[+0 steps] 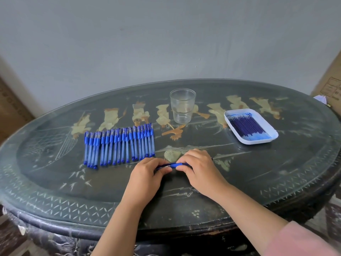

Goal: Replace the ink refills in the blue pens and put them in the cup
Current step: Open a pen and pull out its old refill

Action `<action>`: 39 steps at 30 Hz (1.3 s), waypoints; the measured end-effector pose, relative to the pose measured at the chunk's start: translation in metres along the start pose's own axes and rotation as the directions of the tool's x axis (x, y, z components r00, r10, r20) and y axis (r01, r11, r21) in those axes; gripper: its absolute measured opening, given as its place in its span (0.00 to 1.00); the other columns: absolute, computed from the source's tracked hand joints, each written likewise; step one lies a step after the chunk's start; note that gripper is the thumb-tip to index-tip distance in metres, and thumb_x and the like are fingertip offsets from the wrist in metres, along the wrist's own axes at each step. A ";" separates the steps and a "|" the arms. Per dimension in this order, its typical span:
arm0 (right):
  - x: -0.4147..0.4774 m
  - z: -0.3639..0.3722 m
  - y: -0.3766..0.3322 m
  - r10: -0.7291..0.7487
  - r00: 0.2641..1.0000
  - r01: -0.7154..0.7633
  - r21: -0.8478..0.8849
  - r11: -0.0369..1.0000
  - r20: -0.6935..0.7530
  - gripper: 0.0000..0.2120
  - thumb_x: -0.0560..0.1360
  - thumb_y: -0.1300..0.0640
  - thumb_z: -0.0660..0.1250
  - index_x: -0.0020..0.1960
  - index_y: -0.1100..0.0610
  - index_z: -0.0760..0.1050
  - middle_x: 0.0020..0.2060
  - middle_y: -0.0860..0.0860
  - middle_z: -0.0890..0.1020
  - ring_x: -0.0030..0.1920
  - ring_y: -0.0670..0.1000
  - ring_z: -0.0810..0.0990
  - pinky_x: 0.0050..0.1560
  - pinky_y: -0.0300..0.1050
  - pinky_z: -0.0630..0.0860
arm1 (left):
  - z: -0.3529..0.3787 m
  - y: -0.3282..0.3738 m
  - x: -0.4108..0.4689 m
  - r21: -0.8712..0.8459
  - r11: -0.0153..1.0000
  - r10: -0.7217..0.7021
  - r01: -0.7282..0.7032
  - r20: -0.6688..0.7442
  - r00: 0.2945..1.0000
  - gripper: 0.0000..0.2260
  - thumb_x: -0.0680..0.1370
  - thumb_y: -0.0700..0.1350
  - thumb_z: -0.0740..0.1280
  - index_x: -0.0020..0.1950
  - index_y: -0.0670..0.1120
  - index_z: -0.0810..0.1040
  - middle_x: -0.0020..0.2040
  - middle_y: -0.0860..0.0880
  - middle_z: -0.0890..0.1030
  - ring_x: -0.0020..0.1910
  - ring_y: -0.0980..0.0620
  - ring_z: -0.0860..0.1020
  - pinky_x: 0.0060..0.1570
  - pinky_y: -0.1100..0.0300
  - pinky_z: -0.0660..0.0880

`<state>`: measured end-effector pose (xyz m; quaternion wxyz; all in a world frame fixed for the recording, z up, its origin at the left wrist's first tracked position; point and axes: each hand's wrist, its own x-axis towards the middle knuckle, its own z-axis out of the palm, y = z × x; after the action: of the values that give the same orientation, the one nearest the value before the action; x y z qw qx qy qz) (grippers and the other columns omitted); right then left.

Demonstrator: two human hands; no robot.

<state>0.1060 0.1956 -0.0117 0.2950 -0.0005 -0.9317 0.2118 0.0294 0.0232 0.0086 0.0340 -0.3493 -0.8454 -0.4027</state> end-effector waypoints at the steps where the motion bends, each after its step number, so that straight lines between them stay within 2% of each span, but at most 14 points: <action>1: 0.000 0.000 0.000 -0.007 1.000 0.007 -0.004 1.000 -0.004 0.05 0.73 0.53 0.69 0.43 0.54 0.82 0.38 0.46 0.80 0.41 0.50 0.77 0.43 0.51 0.76 | 0.000 0.000 0.000 -0.002 1.000 -0.002 0.002 0.002 1.000 0.08 0.75 0.46 0.73 0.53 0.49 0.84 0.45 0.58 0.80 0.48 0.58 0.77 0.50 0.71 0.70; 6: 0.000 -0.002 -0.002 -0.050 0.998 0.049 -0.033 0.998 -0.034 0.12 0.75 0.49 0.62 0.43 0.53 0.81 0.38 0.46 0.80 0.40 0.50 0.77 0.42 0.50 0.75 | 0.000 0.000 0.000 0.003 1.000 0.012 -0.012 0.012 1.000 0.08 0.76 0.45 0.72 0.54 0.47 0.84 0.46 0.58 0.79 0.48 0.57 0.77 0.50 0.72 0.69; 9: -0.001 -0.002 -0.002 -0.055 0.998 0.053 -0.037 0.998 -0.040 0.13 0.76 0.49 0.61 0.43 0.53 0.81 0.38 0.46 0.79 0.40 0.49 0.76 0.42 0.50 0.75 | 0.000 0.001 -0.001 0.027 0.999 0.040 -0.040 0.020 0.999 0.09 0.77 0.45 0.70 0.55 0.45 0.84 0.46 0.56 0.79 0.47 0.55 0.77 0.50 0.68 0.71; 13: -0.001 -0.003 -0.003 -0.072 0.996 0.069 -0.058 0.996 -0.054 0.13 0.77 0.49 0.61 0.43 0.54 0.81 0.38 0.47 0.79 0.40 0.50 0.77 0.42 0.49 0.76 | 0.001 0.001 -0.002 0.050 0.997 0.058 -0.059 0.020 0.998 0.09 0.78 0.45 0.68 0.55 0.43 0.84 0.45 0.52 0.79 0.46 0.53 0.77 0.47 0.70 0.69; 18: -0.001 -0.004 -0.005 -0.080 0.995 0.076 -0.071 0.995 -0.055 0.14 0.77 0.50 0.60 0.43 0.54 0.81 0.38 0.47 0.80 0.40 0.50 0.77 0.43 0.49 0.76 | 0.000 0.002 -0.003 0.072 0.996 0.050 -0.053 0.041 0.998 0.11 0.79 0.46 0.65 0.54 0.42 0.84 0.45 0.50 0.80 0.45 0.50 0.77 0.48 0.61 0.72; 26: -0.002 -0.004 -0.006 -0.098 0.993 0.091 -0.113 0.989 -0.065 0.13 0.78 0.51 0.60 0.43 0.55 0.81 0.38 0.48 0.79 0.39 0.51 0.76 0.46 0.43 0.67 | 0.000 0.003 -0.003 0.075 0.996 0.042 -0.045 0.042 0.998 0.12 0.80 0.47 0.63 0.53 0.42 0.83 0.45 0.51 0.79 0.45 0.52 0.76 0.48 0.63 0.72; 29: -0.001 -0.005 -0.006 -0.087 0.994 0.079 -0.115 0.990 -0.061 0.13 0.77 0.51 0.60 0.44 0.55 0.81 0.38 0.47 0.79 0.40 0.51 0.76 0.46 0.43 0.66 | -0.001 0.004 -0.002 0.053 0.997 0.050 -0.051 0.019 0.999 0.08 0.78 0.45 0.67 0.51 0.42 0.83 0.43 0.55 0.78 0.43 0.54 0.76 0.45 0.72 0.69; 33: -0.001 -0.003 -0.005 -0.085 0.996 0.080 -0.122 0.989 -0.034 0.12 0.77 0.52 0.60 0.43 0.54 0.80 0.38 0.46 0.79 0.39 0.50 0.76 0.45 0.43 0.66 | -0.004 0.004 -0.002 0.014 0.999 0.051 -0.051 -0.008 0.999 0.04 0.76 0.42 0.71 0.50 0.44 0.83 0.42 0.63 0.76 0.43 0.60 0.76 0.47 0.75 0.69; 34: -0.001 -0.004 -0.003 -0.059 0.997 0.051 -0.136 0.989 -0.054 0.11 0.77 0.53 0.61 0.43 0.54 0.80 0.37 0.46 0.79 0.39 0.50 0.76 0.45 0.44 0.67 | -0.006 0.002 -0.002 -0.006 1.000 0.016 -0.016 -0.037 0.999 0.04 0.76 0.42 0.71 0.50 0.45 0.83 0.42 0.63 0.77 0.44 0.62 0.76 0.47 0.75 0.69; 37: -0.001 -0.011 0.005 0.089 0.983 -0.105 -0.094 0.990 -0.163 0.07 0.75 0.58 0.65 0.41 0.56 0.81 0.34 0.47 0.79 0.37 0.52 0.76 0.41 0.49 0.73 | -0.015 -0.004 -0.002 -0.156 0.971 -0.206 0.181 -0.163 0.965 0.03 0.76 0.44 0.71 0.49 0.50 0.81 0.43 0.62 0.79 0.44 0.69 0.76 0.48 0.75 0.70; 39: -0.001 -0.009 0.003 0.042 0.992 -0.057 -0.121 0.991 -0.120 0.10 0.76 0.55 0.62 0.42 0.55 0.81 0.35 0.48 0.79 0.38 0.52 0.76 0.42 0.47 0.72 | -0.013 -0.001 -0.001 -0.119 0.983 -0.152 0.137 -0.123 0.981 0.04 0.75 0.42 0.72 0.47 0.51 0.81 0.42 0.63 0.78 0.44 0.72 0.76 0.46 0.80 0.68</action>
<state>0.1108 0.2018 -0.0070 0.3433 -0.0544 -0.9238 0.1605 0.0268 0.0124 0.0165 0.0411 -0.2609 -0.8409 -0.4724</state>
